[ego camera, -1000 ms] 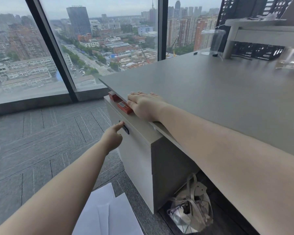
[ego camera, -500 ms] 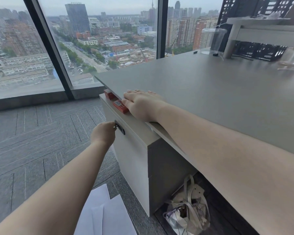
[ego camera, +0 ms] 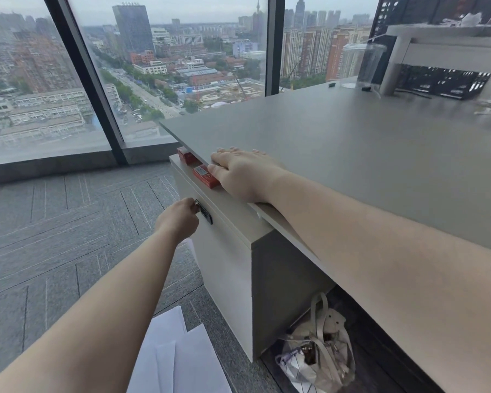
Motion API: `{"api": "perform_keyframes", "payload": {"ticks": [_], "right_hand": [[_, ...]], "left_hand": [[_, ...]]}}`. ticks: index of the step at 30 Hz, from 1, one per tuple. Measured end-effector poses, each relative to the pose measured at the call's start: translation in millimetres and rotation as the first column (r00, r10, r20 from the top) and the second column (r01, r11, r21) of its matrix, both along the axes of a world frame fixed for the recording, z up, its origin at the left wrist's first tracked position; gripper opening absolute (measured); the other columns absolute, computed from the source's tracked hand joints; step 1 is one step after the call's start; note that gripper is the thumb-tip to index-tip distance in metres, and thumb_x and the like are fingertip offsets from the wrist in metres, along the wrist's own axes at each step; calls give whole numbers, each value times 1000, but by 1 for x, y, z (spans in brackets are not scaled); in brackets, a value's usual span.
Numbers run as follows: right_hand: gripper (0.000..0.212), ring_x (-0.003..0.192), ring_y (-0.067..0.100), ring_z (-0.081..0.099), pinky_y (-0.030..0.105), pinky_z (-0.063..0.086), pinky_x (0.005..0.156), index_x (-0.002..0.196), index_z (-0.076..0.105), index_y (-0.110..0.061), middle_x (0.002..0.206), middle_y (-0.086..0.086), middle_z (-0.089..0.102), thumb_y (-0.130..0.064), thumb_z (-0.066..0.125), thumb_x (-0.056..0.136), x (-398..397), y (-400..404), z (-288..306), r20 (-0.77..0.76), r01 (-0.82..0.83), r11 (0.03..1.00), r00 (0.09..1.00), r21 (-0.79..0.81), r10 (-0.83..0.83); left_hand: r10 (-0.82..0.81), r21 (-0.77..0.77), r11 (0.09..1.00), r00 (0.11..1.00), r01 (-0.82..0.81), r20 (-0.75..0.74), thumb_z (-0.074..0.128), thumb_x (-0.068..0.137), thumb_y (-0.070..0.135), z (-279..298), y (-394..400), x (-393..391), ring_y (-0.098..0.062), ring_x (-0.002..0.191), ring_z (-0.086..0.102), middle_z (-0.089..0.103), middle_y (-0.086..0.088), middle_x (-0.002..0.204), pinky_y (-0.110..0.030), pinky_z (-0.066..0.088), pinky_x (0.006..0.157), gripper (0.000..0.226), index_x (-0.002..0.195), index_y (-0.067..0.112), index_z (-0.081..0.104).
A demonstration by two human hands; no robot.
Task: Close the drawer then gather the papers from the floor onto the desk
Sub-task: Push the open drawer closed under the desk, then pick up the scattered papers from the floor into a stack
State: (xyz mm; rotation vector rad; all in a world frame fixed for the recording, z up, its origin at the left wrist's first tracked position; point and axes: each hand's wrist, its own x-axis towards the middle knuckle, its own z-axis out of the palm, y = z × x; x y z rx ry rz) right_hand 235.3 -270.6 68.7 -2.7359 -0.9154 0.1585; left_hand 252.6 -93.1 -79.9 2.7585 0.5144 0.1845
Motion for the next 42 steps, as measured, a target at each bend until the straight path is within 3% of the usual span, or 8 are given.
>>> {"api": "perform_keyframes", "payload": {"ticks": [8,12,16,24,28,32,38,42], "right_hand": [[53,150,11,12,36,6,121,151,28,-25,162,-8,17,-41,21,101,0,0,0,16,7,1000,1000,-19,-7],[53,150,11,11,36,6,122,151,27,-24,163,-8,16,-41,21,101,-1,0,0,14,-4,1000,1000,-18,4],[51,150,12,13,38,7,122,149,30,-23,162,-7,19,-39,21,102,-6,-1,3,16,-3,999,1000,-36,4],[56,150,18,15,40,12,122,151,25,-19,162,1,18,-40,28,99,-20,15,-1,109,25,990,994,-135,-10],[43,144,19,30,39,12,120,135,49,-20,151,0,42,-33,32,98,-28,55,-22,244,-76,986,963,-151,112],[36,121,31,52,42,42,98,124,54,-21,133,4,56,-31,34,96,-21,114,-101,83,-74,986,993,-152,87],[39,125,30,51,38,43,94,133,46,-21,138,6,53,-34,32,99,-17,190,-290,-263,-106,952,964,-288,28],[45,125,28,52,38,44,94,137,43,-22,140,5,53,-39,36,96,-34,217,-415,-464,-72,949,882,-306,-83]], "left_hand": [[41,54,998,998,-43,43,33,90,19,-8,3,2,-27,81,58,63,-3,92,-32,43,64,21,90,21,55],[65,-18,998,997,-64,36,33,95,37,-6,3,-11,-28,107,61,65,-4,121,-42,53,83,37,121,25,57],[85,-120,988,992,-96,-89,29,95,43,8,14,-50,-29,134,44,41,-6,150,-46,41,102,55,146,21,30],[152,-65,984,971,-167,-186,30,96,39,41,92,-130,-29,138,38,37,-9,152,-44,35,109,54,145,16,31],[161,-102,978,969,-182,-186,33,95,39,12,124,-133,-29,137,40,40,-8,151,-44,35,110,54,143,16,35],[155,-170,962,943,-212,-295,36,95,37,-72,152,-139,-30,137,38,39,-10,151,-43,33,112,54,143,13,36],[204,-194,925,857,-327,-474,38,92,38,-227,203,-174,-32,129,46,45,-10,145,-47,40,104,48,136,17,43],[183,-254,878,775,-406,-605,42,93,37,-322,223,-218,-30,141,33,32,-8,155,-42,29,113,60,148,20,26]]}}
